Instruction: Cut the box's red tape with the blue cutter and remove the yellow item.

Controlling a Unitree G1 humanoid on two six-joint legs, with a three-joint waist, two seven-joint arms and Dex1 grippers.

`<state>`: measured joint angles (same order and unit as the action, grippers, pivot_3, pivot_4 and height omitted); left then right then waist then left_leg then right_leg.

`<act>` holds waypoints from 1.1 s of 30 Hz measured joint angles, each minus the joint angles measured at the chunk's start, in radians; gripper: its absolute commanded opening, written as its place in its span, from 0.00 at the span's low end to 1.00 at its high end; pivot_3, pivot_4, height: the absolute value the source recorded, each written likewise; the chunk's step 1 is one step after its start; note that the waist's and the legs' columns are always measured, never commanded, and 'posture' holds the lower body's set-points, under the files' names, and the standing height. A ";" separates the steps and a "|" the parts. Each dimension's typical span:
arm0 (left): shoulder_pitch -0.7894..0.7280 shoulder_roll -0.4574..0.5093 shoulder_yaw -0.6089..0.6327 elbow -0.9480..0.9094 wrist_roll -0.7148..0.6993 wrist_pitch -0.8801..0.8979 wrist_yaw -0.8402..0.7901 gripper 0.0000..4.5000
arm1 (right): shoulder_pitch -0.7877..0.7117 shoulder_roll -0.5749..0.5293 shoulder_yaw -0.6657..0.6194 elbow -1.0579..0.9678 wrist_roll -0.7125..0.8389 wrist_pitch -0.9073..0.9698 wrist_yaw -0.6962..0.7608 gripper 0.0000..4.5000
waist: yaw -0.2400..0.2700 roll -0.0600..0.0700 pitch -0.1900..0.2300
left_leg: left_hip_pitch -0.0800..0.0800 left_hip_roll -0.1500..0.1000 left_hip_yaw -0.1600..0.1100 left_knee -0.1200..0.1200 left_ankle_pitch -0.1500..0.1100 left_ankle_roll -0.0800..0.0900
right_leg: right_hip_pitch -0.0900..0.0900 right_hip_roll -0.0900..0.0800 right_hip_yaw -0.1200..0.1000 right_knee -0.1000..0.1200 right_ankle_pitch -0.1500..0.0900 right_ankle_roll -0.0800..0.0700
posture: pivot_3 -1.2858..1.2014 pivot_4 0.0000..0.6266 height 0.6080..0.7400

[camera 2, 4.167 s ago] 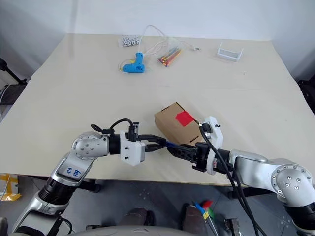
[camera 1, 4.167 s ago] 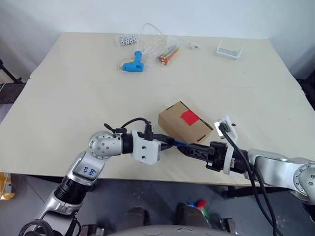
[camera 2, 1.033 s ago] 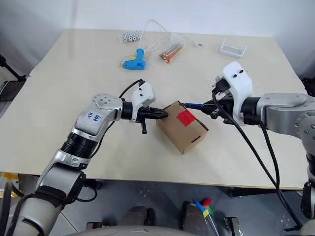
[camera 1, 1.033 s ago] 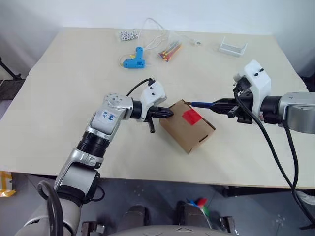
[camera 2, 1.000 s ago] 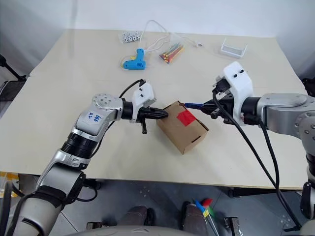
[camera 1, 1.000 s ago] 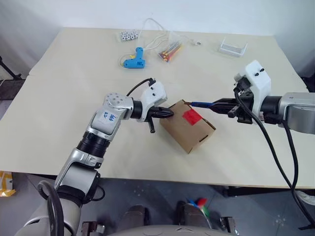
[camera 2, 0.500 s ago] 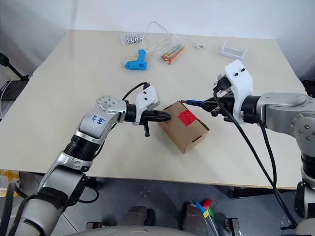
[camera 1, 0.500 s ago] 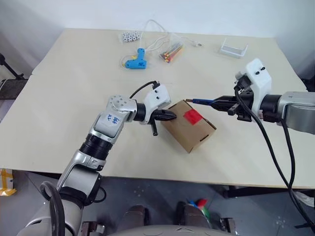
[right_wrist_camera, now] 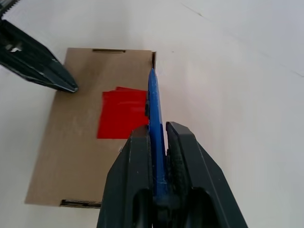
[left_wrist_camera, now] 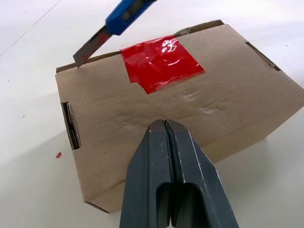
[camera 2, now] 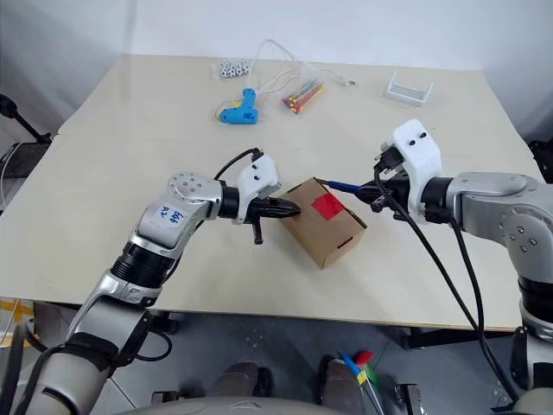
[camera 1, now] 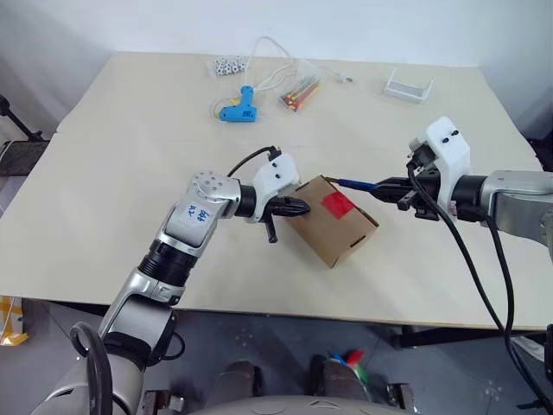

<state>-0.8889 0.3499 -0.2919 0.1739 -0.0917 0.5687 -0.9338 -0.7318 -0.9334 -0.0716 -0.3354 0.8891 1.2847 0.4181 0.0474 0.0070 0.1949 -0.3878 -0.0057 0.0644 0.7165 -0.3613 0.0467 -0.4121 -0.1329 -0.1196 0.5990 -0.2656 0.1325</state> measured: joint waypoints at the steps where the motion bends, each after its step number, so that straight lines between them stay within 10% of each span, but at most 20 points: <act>1: 0.000 -0.008 0.002 0.002 0.000 0.005 0.008 0.00 | -0.003 0.003 -0.005 0.005 0.000 0.002 0.007 0.04 | 0.001 0.000 0.000 | 0.000 0.000 0.000 0.000 0.000 0.000 | 0.000 0.000 0.000 0.000 0.000 0.000 | 0.52 0.24 1.00; 33: -0.008 -0.042 0.012 0.027 -0.001 0.034 0.036 0.00 | 0.042 0.025 -0.017 0.002 -0.067 0.025 0.070 0.04 | 0.001 0.000 0.000 | 0.002 0.000 -0.001 0.001 0.000 0.001 | 0.000 0.000 0.004 0.002 0.000 -0.001 | 0.52 0.24 1.00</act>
<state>-0.8969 0.3078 -0.2799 0.2013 -0.0931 0.6027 -0.8980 -0.6898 -0.9087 -0.0885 -0.3331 0.8225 1.3093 0.4884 0.0488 0.0072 0.1947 -0.3858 -0.0059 0.0630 0.7173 -0.3609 0.0474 -0.4123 -0.1332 -0.1158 0.6014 -0.2653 0.1319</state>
